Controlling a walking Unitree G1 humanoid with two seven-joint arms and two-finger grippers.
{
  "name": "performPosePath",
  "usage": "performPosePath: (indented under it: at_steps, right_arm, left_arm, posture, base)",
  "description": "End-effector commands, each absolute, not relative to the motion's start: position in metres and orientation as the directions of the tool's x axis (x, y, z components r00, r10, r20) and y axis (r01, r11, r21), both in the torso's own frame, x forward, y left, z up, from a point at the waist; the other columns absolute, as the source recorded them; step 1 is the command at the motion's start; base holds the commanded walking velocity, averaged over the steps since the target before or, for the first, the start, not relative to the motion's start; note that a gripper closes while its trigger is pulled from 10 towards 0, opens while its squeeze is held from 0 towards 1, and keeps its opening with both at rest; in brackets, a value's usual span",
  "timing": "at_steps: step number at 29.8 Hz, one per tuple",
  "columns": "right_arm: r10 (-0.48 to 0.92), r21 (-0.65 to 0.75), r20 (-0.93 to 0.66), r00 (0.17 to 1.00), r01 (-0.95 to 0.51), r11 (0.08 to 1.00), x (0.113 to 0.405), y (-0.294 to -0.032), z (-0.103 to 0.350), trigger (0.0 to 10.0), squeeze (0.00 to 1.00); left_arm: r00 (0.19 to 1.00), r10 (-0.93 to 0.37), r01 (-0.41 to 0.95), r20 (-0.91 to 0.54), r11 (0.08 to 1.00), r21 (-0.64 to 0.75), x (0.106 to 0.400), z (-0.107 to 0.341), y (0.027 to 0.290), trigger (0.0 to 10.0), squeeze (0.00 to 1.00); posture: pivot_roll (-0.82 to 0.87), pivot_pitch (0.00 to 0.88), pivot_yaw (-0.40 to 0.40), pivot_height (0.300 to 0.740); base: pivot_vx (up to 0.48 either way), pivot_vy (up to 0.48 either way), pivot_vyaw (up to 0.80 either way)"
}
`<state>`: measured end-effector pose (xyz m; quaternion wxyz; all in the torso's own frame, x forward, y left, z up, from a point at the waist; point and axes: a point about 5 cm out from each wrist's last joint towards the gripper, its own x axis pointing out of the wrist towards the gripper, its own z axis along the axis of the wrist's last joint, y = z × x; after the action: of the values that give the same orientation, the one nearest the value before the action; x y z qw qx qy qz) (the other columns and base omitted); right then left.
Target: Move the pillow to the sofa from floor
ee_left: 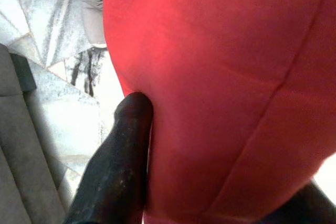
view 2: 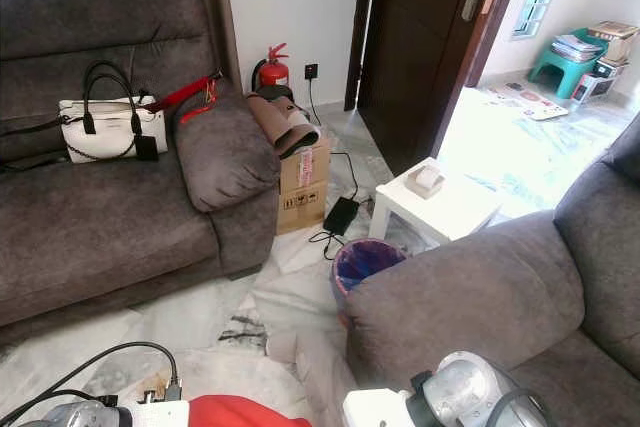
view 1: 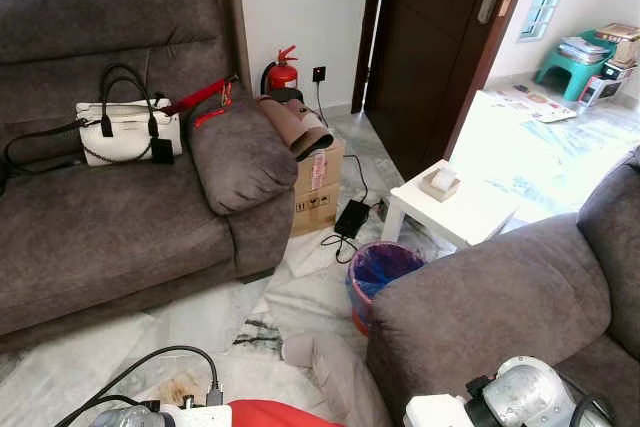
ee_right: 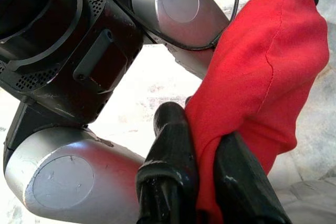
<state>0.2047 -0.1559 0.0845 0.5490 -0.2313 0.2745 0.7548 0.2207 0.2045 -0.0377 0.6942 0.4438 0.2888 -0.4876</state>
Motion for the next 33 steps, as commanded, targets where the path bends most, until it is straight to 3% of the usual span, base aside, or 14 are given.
performPosePath:
  at_steps: [1,16,33]
  right_arm:
    - [0.731,0.109,-0.617,-0.293,-0.951,-0.290,0.206,-0.148,0.098,10.0,0.00]
    - [0.731,0.115,-0.614,-0.298,-0.950,-0.290,0.209,-0.145,0.093,10.0,0.00]
    - [0.733,0.116,-0.616,-0.290,-0.953,-0.280,0.211,-0.141,0.084,10.0,0.00]
  left_arm:
    - [0.338,-0.430,0.941,-0.837,0.141,0.308,0.216,-0.041,0.204,0.0,0.00]
    - [0.341,-0.443,0.939,-0.829,0.203,0.278,0.211,-0.043,0.204,0.0,0.00]
    - [0.436,-0.481,0.894,-0.760,0.332,0.303,0.218,-0.037,0.202,0.0,0.00]
  posture:
    - [0.09,0.000,-0.044,0.740]
    - [0.11,0.003,-0.048,0.740]
    - [0.13,0.000,-0.036,0.740]
  base:
    - [0.000,0.000,0.00]
    - [0.000,0.000,0.00]
    - [0.000,0.000,0.00]
